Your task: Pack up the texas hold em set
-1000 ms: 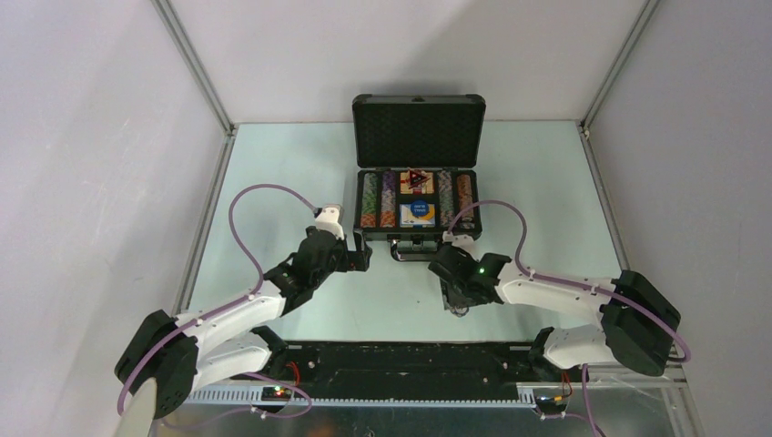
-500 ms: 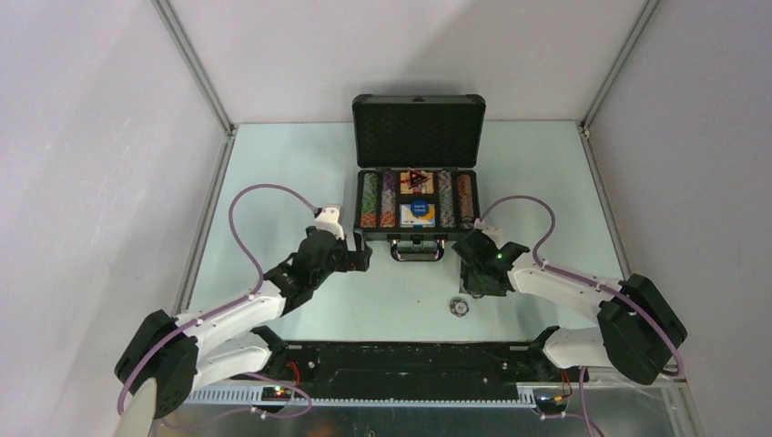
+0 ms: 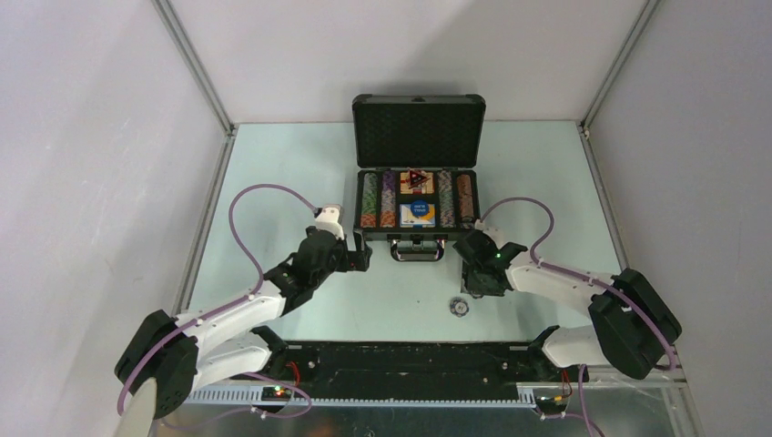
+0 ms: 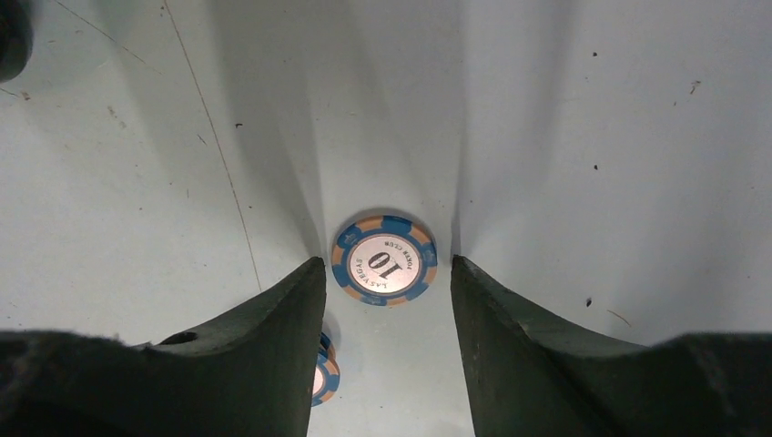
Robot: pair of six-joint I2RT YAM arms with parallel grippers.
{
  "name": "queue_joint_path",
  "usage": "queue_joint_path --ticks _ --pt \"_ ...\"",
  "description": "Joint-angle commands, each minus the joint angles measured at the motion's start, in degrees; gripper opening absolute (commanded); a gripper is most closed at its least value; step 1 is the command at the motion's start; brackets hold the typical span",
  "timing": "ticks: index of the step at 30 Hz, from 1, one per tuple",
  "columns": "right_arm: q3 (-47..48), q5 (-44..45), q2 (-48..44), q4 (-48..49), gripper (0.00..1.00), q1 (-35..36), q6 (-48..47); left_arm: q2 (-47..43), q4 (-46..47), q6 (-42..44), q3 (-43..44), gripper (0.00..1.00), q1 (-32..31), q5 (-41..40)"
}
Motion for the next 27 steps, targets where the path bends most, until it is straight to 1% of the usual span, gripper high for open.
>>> queue_joint_path --ticks 1,17,27 --pt "-0.55 0.53 0.98 1.73 0.56 -0.36 -0.56 -0.08 1.67 1.45 2.62 0.98 -0.51 -0.6" --pt "-0.93 0.78 1.76 2.19 0.44 -0.34 -0.71 -0.28 1.66 1.39 2.53 0.98 -0.44 -0.61" --pt "-1.07 2.31 -2.59 1.32 0.42 -0.39 -0.87 -0.18 1.67 1.47 2.53 0.98 -0.47 -0.6"
